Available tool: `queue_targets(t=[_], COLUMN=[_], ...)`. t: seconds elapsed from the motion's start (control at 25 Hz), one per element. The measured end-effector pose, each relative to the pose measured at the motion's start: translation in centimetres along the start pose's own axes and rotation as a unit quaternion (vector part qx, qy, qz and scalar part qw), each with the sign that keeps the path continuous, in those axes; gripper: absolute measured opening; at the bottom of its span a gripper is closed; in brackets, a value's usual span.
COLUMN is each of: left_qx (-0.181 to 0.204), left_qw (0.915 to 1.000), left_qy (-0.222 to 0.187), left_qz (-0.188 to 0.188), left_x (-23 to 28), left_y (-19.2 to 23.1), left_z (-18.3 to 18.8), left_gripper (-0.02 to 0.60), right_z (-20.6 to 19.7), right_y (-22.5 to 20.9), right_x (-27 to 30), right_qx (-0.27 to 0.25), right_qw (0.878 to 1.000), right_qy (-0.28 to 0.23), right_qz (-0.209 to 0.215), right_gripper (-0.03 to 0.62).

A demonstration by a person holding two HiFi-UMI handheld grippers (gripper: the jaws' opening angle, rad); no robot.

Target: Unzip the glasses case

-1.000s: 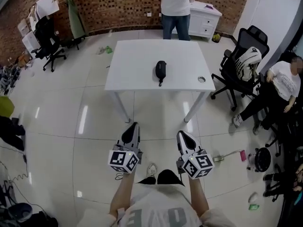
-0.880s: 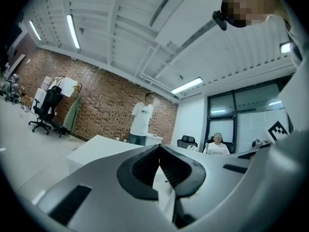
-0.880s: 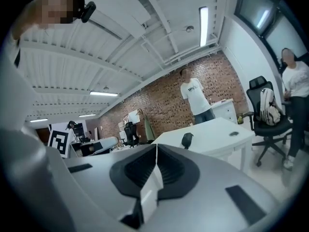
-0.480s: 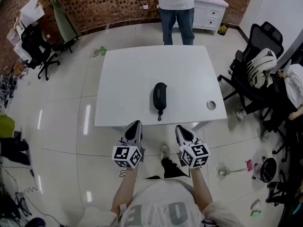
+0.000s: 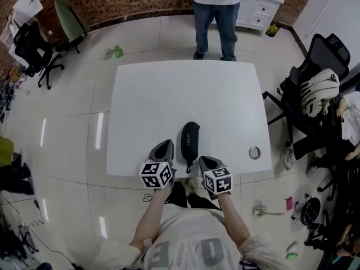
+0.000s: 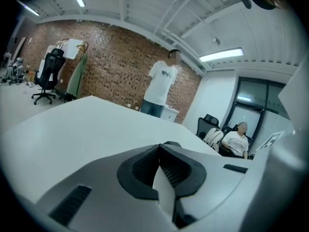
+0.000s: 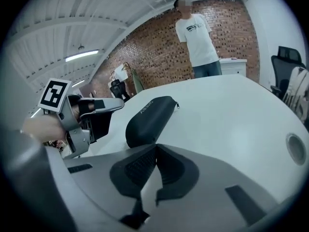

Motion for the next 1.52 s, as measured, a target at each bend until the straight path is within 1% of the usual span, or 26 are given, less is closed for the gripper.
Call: queue_targets(t=[0.12, 0.32, 0.4, 0.44, 0.52, 0.6, 0.64, 0.72, 0.8, 0.88, 0.92, 0.96, 1.04, 1.12, 1.16, 1.2, 1.24, 1.28, 1.32, 1.4, 1.52], left_qx=[-0.014, -0.037, -0.049, -0.047, -0.020, 0.016, 0.027, 0.034, 0.028, 0.021, 0.017, 0.011, -0.005, -0.010, 0.000, 0.015, 0.028, 0.036, 0.038, 0.025, 0.010], left_qw=[0.9994, 0.9966, 0.9943, 0.9934, 0.9922, 0.9909, 0.9907, 0.9917, 0.9937, 0.9942, 0.9935, 0.9923, 0.9897, 0.9877, 0.9872, 0.9866, 0.9859, 0.9854, 0.9853, 0.9861, 0.9873], left_qy=[0.030, 0.061, 0.078, 0.086, 0.101, 0.106, 0.103, 0.087, 0.064, 0.050, 0.049, 0.051, 0.062, 0.079, 0.088, 0.098, 0.107, 0.115, 0.120, 0.122, 0.119], left_qz=[-0.014, -0.041, -0.054, -0.060, -0.070, -0.081, -0.085, -0.089, -0.087, -0.093, -0.102, -0.112, -0.129, -0.135, -0.133, -0.130, -0.125, -0.120, -0.116, -0.111, -0.105], left_x=[2.0, 4.9, 5.9, 6.1, 6.5, 6.9, 7.0, 6.7, 5.9, 5.1, 4.7, 4.5, 4.3, 4.5, 4.7, 4.9, 5.0, 5.1, 5.2, 5.2, 5.2], left_y=[0.9, 1.6, 1.9, 2.0, 2.3, 2.4, 2.4, 2.8, 2.9, 2.3, 1.8, 1.2, -0.1, -1.2, -1.7, -2.0, -2.2, -2.1, -1.9, -1.4, -1.2], left_z=[-0.2, 0.3, 0.5, 0.6, 1.2, 2.0, 2.4, 3.5, 4.6, 5.4, 5.5, 5.4, 4.6, 3.6, 3.2, 2.9, 2.8, 2.7, 2.6, 2.7, 2.6], left_gripper=[0.003, 0.003, 0.003, 0.003, 0.003, 0.003, 0.003, 0.003, 0.003, 0.004, 0.003, 0.004, 0.003, 0.003, 0.003, 0.003, 0.003, 0.003, 0.003, 0.003, 0.003], right_z=[0.7, 2.1, 2.3, 2.3, 2.7, 3.1, 3.2, 3.3, 3.3, 3.3, 3.4, 3.5, 4.0, 4.7, 5.1, 5.4, 5.7, 5.9, 6.0, 6.4, 6.7], right_y=[0.9, 3.1, 4.1, 4.6, 5.3, 5.7, 5.9, 6.4, 6.4, 5.3, 4.4, 3.3, 0.8, -1.5, -2.3, -2.9, -3.2, -3.3, -3.3, -3.2, -3.0], right_x=[1.5, 3.6, 4.7, 5.1, 5.8, 6.4, 6.6, 6.9, 6.7, 5.5, 4.6, 3.8, 2.5, 2.1, 2.2, 2.5, 2.9, 3.5, 4.2, 5.3, 6.1], right_qx=[-0.018, -0.041, -0.059, -0.070, -0.086, -0.082, -0.075, -0.062, -0.057, -0.057, -0.059, -0.062, -0.071, -0.086, -0.098, -0.112, -0.127, -0.143, -0.159, -0.181, -0.199], right_qw=[0.999, 0.996, 0.993, 0.991, 0.989, 0.988, 0.987, 0.985, 0.982, 0.983, 0.985, 0.989, 0.995, 0.996, 0.995, 0.993, 0.992, 0.989, 0.986, 0.981, 0.976], right_qy=[0.027, 0.045, 0.055, 0.061, 0.069, 0.068, 0.067, 0.070, 0.082, 0.086, 0.079, 0.068, 0.042, 0.027, 0.023, 0.023, 0.027, 0.034, 0.043, 0.059, 0.077], right_qz=[0.013, 0.073, 0.089, 0.093, 0.098, 0.111, 0.122, 0.144, 0.158, 0.153, 0.139, 0.115, 0.051, -0.001, -0.012, -0.013, -0.005, 0.005, 0.013, 0.022, 0.041], right_gripper=[0.002, 0.002, 0.002, 0.002, 0.002, 0.002, 0.002, 0.002, 0.002, 0.002, 0.002, 0.002, 0.002, 0.003, 0.053, 0.072, 0.075, 0.103, 0.109, 0.109, 0.109])
Point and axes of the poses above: the fingertips, and each gripper's own axes: x forward along the fingers, y to its left, z out of its top, the point moved 8 cm from there along -x, backward along the fingers, and after that the axes turned 1 degree about -z, right-handed, at the moved point
